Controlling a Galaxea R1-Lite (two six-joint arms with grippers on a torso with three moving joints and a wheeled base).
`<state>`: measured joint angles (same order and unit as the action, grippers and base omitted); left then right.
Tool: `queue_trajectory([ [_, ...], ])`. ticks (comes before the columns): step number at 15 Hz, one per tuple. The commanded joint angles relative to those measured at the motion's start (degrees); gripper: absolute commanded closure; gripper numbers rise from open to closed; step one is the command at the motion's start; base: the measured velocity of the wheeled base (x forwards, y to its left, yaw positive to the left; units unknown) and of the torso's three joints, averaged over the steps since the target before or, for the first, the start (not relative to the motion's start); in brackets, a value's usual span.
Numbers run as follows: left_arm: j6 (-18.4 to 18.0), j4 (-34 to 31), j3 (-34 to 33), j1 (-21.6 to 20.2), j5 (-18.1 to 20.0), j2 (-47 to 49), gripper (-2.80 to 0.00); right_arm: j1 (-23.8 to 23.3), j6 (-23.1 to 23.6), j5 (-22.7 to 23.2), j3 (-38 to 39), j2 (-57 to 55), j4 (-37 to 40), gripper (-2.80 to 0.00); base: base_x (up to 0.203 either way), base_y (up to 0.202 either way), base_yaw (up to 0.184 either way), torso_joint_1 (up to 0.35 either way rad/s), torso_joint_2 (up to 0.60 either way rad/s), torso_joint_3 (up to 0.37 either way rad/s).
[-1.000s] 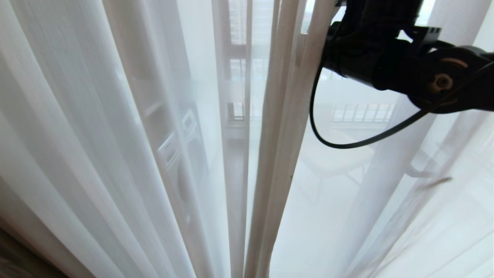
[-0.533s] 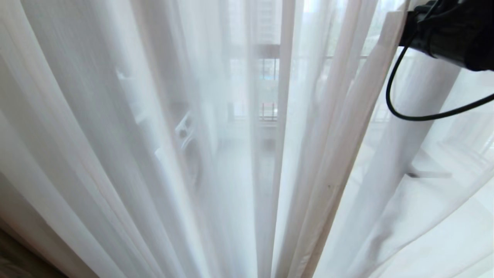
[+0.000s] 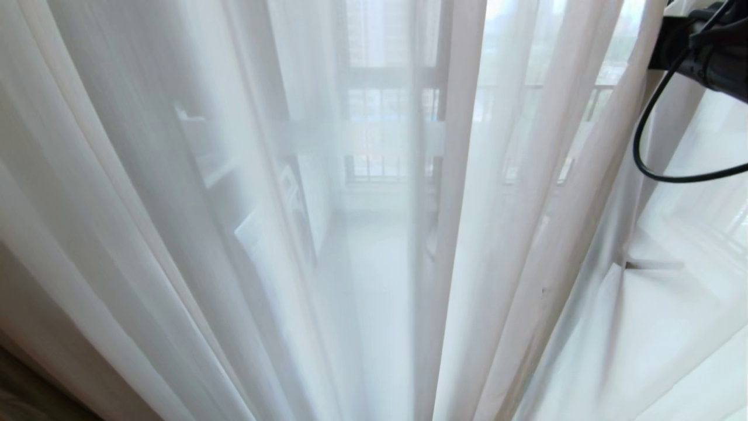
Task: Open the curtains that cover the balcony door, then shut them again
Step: Close the inner curtains on both sides
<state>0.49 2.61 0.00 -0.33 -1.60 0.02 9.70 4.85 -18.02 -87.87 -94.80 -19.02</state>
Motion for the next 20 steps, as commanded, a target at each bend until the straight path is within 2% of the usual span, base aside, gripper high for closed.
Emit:
queue_trajectory([
  [1,0.0,0.0,0.0,0.0,-0.1,0.0,0.00,0.0,0.1,-0.1,0.5,0.8,-0.1,0.00,0.000,0.000,0.000,0.000,0.00,0.000],
  [2,0.0,0.0,0.0,0.0,-0.1,0.0,0.00,0.0,0.1,-0.1,0.5,0.9,0.0,0.00,0.000,0.000,0.000,0.000,0.00,0.000],
  [3,0.1,0.0,0.0,0.0,0.0,0.0,0.00,0.0,0.1,0.0,0.7,1.1,0.2,-2.80,0.000,0.000,0.000,0.000,0.00,0.000],
  [6,0.0,0.0,0.0,0.0,-0.1,0.0,0.00,0.0,0.1,0.0,3.3,3.3,0.3,-2.80,0.000,0.000,0.000,0.000,0.00,0.000],
  [10,0.1,0.0,0.0,0.0,-0.1,0.0,0.00,0.1,0.3,0.1,10.8,10.5,1.5,-2.80,0.000,0.000,0.000,0.000,0.00,0.000],
  [15,0.0,0.0,0.0,0.0,0.0,0.0,0.00,0.3,0.3,0.5,20.1,22.9,9.6,-2.80,0.000,0.000,0.000,0.000,0.00,0.000],
  [20,0.0,0.0,0.0,0.0,0.0,0.0,0.00,3.3,0.0,0.7,29.9,36.8,18.6,-2.80,0.000,0.000,0.000,0.000,0.00,0.000],
])
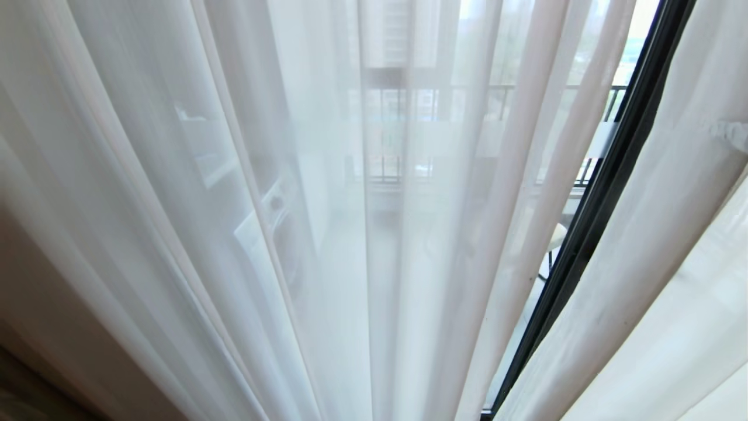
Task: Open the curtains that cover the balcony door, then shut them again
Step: Close the inner curtains on both sides
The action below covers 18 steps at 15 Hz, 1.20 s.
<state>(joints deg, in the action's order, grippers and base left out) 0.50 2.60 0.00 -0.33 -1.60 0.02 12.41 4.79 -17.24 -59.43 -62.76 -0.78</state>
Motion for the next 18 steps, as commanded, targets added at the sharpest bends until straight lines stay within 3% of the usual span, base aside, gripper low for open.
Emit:
queue_trajectory([
  [1,0.0,0.0,0.0,0.0,0.0,0.0,0.00,1.8,0.0,-0.1,2.5,6.6,2.0,-2.80,0.000,0.000,0.000,0.000,0.00,0.000],
  [5,0.1,0.0,0.0,0.0,0.0,0.0,0.00,5.0,0.0,-0.2,3.5,9.4,4.1,-2.80,0.000,0.000,0.000,0.000,0.00,0.000],
  [6,0.0,0.0,0.0,0.0,0.0,0.0,0.00,5.2,0.0,-0.2,3.6,9.5,4.0,0.00,0.000,0.000,0.000,0.000,0.00,0.000],
  [18,0.0,0.0,0.0,0.0,-0.1,0.0,0.00,6.6,0.3,-0.2,4.4,10.3,5.4,0.00,0.000,0.000,0.000,0.000,0.00,0.000],
])
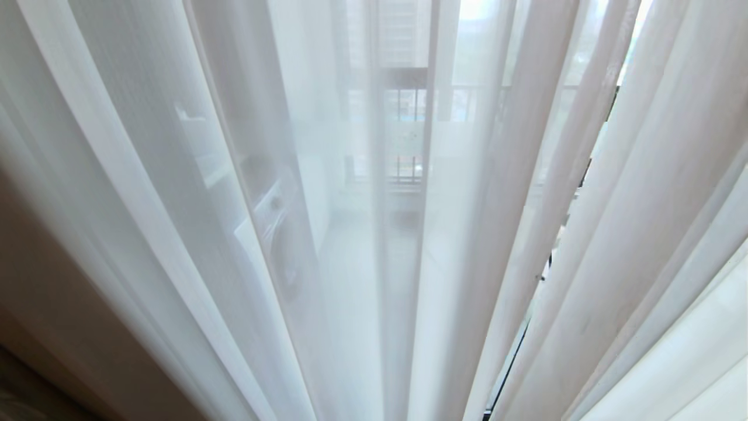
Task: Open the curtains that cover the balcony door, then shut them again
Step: Close the inner curtains on both sides
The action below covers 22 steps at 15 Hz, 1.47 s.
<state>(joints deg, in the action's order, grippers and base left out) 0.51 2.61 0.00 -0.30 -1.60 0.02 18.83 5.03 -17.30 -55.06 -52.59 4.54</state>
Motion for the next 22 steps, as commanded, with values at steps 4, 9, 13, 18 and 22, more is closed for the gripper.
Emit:
queue_trajectory([
  [4,0.0,0.0,0.0,0.0,-0.1,0.0,0.00,2.6,-0.2,0.3,0.1,1.0,0.3,0.00,0.000,0.000,0.000,0.000,0.00,0.000],
  [9,0.0,0.0,0.0,0.0,0.0,0.0,0.00,12.2,-0.2,5.3,-4.5,-3.9,-0.9,0.00,0.000,0.000,0.000,0.000,0.00,0.000],
  [13,0.0,0.0,0.0,0.0,0.0,0.0,0.00,15.5,-1.0,5.5,-10.2,-11.3,-5.5,-2.80,0.000,0.000,0.000,0.000,0.00,0.000],
  [18,0.0,0.0,0.0,0.0,0.0,0.0,0.00,15.6,-4.4,5.4,-16.4,-17.5,-7.4,-2.80,0.000,0.000,0.000,0.000,0.00,0.000],
  [22,0.0,0.0,0.0,0.0,0.0,0.0,0.00,15.6,-7.1,5.4,-21.1,-22.4,-9.2,-2.80,0.000,0.000,0.000,0.000,0.00,0.000],
])
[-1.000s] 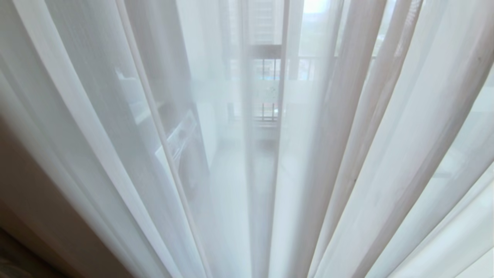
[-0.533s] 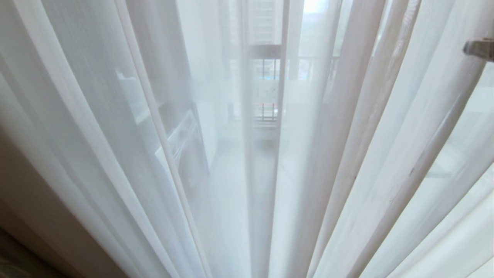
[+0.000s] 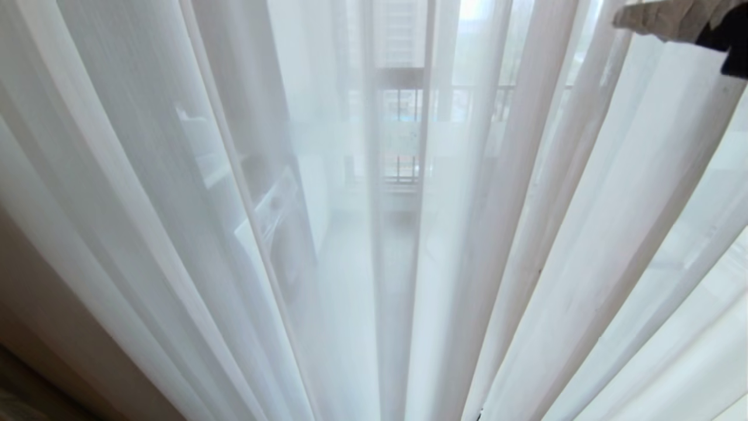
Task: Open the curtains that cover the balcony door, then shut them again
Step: Close the inner curtains on both sides
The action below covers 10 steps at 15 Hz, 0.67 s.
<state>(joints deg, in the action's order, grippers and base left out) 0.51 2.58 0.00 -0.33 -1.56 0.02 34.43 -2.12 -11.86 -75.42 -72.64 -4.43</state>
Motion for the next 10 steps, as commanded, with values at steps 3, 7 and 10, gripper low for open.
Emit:
queue_trajectory([
  [3,0.0,0.1,0.0,0.0,0.0,0.0,0.00,0.0,-0.1,-0.1,-1.1,-5.6,-5.2,-2.80,0.000,0.000,0.000,0.000,0.00,0.000],
  [7,0.0,0.1,0.0,0.0,0.0,0.0,0.00,-0.2,0.0,-0.3,-4.5,-10.7,-8.4,-2.80,0.000,0.000,0.000,0.000,0.00,0.000],
  [10,0.0,0.1,0.0,0.0,-0.1,0.0,0.00,-1.9,0.8,-0.7,-6.6,-13.8,-10.4,-2.80,0.000,0.000,0.000,0.000,0.00,0.000],
])
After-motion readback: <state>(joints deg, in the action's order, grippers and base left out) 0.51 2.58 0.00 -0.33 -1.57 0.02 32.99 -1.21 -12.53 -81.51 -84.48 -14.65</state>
